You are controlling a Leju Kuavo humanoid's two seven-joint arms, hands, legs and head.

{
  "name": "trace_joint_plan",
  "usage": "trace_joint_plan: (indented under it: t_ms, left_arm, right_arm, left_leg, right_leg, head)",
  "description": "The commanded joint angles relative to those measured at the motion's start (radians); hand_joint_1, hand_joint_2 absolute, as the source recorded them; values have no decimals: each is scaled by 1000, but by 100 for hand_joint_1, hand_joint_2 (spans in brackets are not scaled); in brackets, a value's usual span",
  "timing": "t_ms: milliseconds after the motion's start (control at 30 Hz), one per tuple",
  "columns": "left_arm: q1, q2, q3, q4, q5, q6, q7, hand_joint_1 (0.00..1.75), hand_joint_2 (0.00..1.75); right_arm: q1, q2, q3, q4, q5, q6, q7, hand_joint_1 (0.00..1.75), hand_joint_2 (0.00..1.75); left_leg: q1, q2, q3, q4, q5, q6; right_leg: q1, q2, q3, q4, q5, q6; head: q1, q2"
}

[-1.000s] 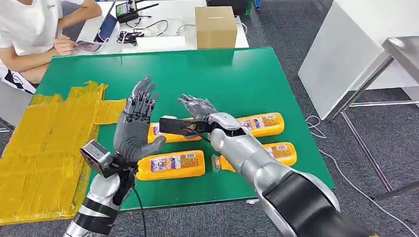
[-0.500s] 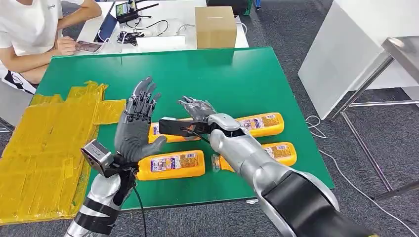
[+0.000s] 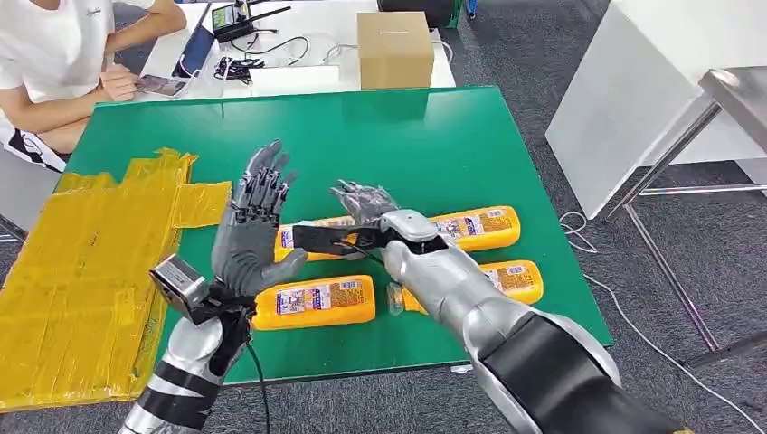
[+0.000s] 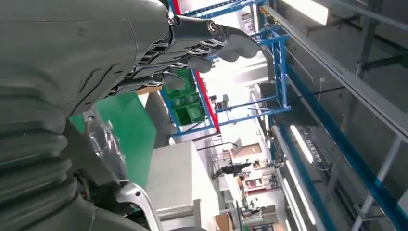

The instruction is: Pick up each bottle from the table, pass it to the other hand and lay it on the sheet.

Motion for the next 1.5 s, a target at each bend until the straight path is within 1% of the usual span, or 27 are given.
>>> trace_joint_plan:
  t_ms: [33,133,167,200,233,300,400,433,467,500,600,700,733,767,800,833,867,900,933,1033,1067,1233,1267,1367,1400,1433,1500]
  left_arm:
    - [-44,15,-41,77,21,-3,-4,0,175]
    - [-36,18,-43,81,26,-5,-10,0,175]
    - [-36,18,-43,81,26,-4,-11,0,175]
    - [-35,18,-43,81,26,-4,-11,0,175]
    - [-35,18,-43,81,26,-4,-11,0,175]
    - [-36,18,-44,85,29,-3,-12,0,175]
    - [-35,19,-49,89,34,-1,-14,0,175]
    - [-35,19,-50,89,35,-1,-15,0,175]
    - [-35,19,-51,89,35,0,-15,0,175]
    - [-35,19,-53,90,35,0,-16,0,175]
    - [-35,19,-53,90,35,0,-16,0,175]
    - [-35,19,-53,90,35,0,-16,0,175]
    - [-35,20,-53,90,36,0,-16,0,175]
    - [-34,19,-53,89,36,1,-17,0,175]
    - [-31,21,-53,89,37,2,-18,0,175]
    - [-29,21,-52,92,38,4,-18,0,175]
    - [-28,21,-52,93,38,4,-18,0,175]
    - [-27,21,-52,96,38,5,-19,0,175]
    - [-27,22,-53,97,39,5,-19,0,175]
    - [-28,21,-55,99,39,6,-20,0,175]
    - [-28,21,-55,100,39,6,-20,0,175]
    - [-30,19,-57,105,39,6,-20,0,175]
    - [-32,17,-58,108,39,6,-20,0,175]
    - [-38,13,-62,118,41,8,-20,0,175]
    - [-40,12,-63,121,41,10,-20,0,175]
    - [-41,10,-64,124,41,10,-20,0,175]
    - [-41,9,-62,126,42,11,-21,0,175]
  right_arm:
    - [18,-38,54,124,1,25,23,0,175]
    - [59,-42,64,130,10,2,3,0,175]
    - [61,-41,64,130,10,1,3,0,175]
    - [62,-39,64,131,10,1,3,0,175]
    - [63,-38,64,131,10,2,3,0,175]
    - [64,-36,69,131,14,0,-2,0,175]
    - [66,-34,80,130,26,-6,-13,0,175]
    - [67,-33,85,129,31,-9,-15,0,175]
    - [68,-32,87,129,33,-10,-16,0,175]
    - [70,-31,90,128,35,-15,-19,0,175]
    - [70,-31,90,128,35,-15,-19,0,175]
    - [70,-31,90,128,35,-15,-19,0,175]
    - [73,-32,100,123,46,-29,-23,0,175]
    - [74,-32,105,123,50,-33,-27,0,175]
    - [78,-28,114,124,57,-38,-34,0,175]
    - [83,-26,128,120,70,-57,-38,0,175]
    - [86,-24,130,120,73,-61,-37,0,175]
    - [91,-21,138,120,81,-73,-35,0,175]
    - [93,-20,142,122,85,-76,-33,0,175]
    - [98,-21,161,126,107,-91,-24,0,175]
    - [99,-21,162,126,108,-92,-25,0,175]
    - [97,-17,160,130,106,-81,-26,0,175]
    - [93,-13,161,137,107,-58,-17,0,175]
    - [92,-11,148,137,97,-3,8,0,175]
    - [94,-11,137,139,88,16,14,9,175]
    - [94,-13,137,142,91,26,21,24,175]
    - [97,-16,140,146,96,35,27,35,175]
  left_leg:
    - [0,-3,4,-1,-1,0]
    - [0,-3,6,-2,-1,-1]
    - [0,-3,9,-2,-2,-1]
    - [0,-3,7,-2,-1,-1]
    - [0,-3,8,-1,-2,-1]
    - [0,-1,4,-1,-1,-1]
    - [0,-2,8,-1,-2,-1]
    - [0,-2,5,-1,-1,-1]
    - [0,-2,8,-2,-2,-1]
    - [0,-1,5,-1,-1,-1]
    - [0,-2,11,-2,-4,-1]
    - [0,-1,5,-1,-1,-1]
    - [0,-1,8,-1,-2,-1]
    - [0,-1,5,-1,-1,-1]
    - [0,-1,7,-1,-2,-1]
    - [0,-1,4,-1,-1,-1]
    - [0,-1,7,-2,-2,-1]
    - [0,0,5,-1,-1,-1]
    - [0,-1,7,-1,-2,-1]
    - [0,0,5,-2,-1,-1]
    - [0,-1,7,-2,-2,-1]
    - [0,-1,6,-1,-2,-1]
    - [0,0,4,-1,-1,-1]
    - [0,-1,7,-1,-2,-1]
    - [0,-1,6,-1,-2,-1]
    - [0,-1,4,-1,-1,-1]
    - [0,-1,7,-1,-1,-1]
  right_leg:
    - [0,-4,5,-1,-2,0]
    - [1,-4,7,-3,-2,0]
    - [0,-5,10,-3,-3,0]
    - [0,-4,8,-2,-2,0]
    - [0,-4,9,-2,-3,0]
    - [0,-2,5,-1,-2,0]
    - [0,-3,9,-1,-3,0]
    - [0,-3,5,-2,-1,0]
    - [0,-4,8,-2,-3,0]
    - [0,-2,5,-1,-1,0]
    - [0,-4,12,-2,-4,0]
    - [0,-2,5,-1,-1,0]
    - [0,-3,8,-1,-3,0]
    - [0,-2,5,-1,-2,0]
    - [0,-3,8,-2,-3,0]
    - [0,-2,5,-1,-1,0]
    - [0,-2,8,-2,-2,0]
    - [0,-1,5,-1,-1,0]
    - [0,-2,7,-1,-2,0]
    - [0,-2,5,-2,-1,0]
    - [0,-2,7,-2,-2,0]
    - [0,-2,6,-1,-2,0]
    - [0,-1,4,-1,-1,0]
    - [0,-2,8,-1,-3,0]
    - [0,-2,6,-1,-2,0]
    - [0,-2,5,-1,-1,0]
    - [0,-3,7,-2,-2,0]
  head:
    - [0,0]
    - [0,0]
    - [0,0]
    - [0,0]
    - [0,0]
    - [0,0]
    - [0,0]
    - [0,0]
    - [0,0]
    - [0,0]
    - [0,0]
    - [0,0]
    - [0,0]
    - [0,0]
    - [0,0]
    - [0,0]
    - [0,0]
    - [0,0]
    - [0,0]
    - [0,0]
    - [0,0]
    - [0,0]
    - [0,0]
    - [0,0]
    - [0,0]
    - [0,0]
    - [0,0]
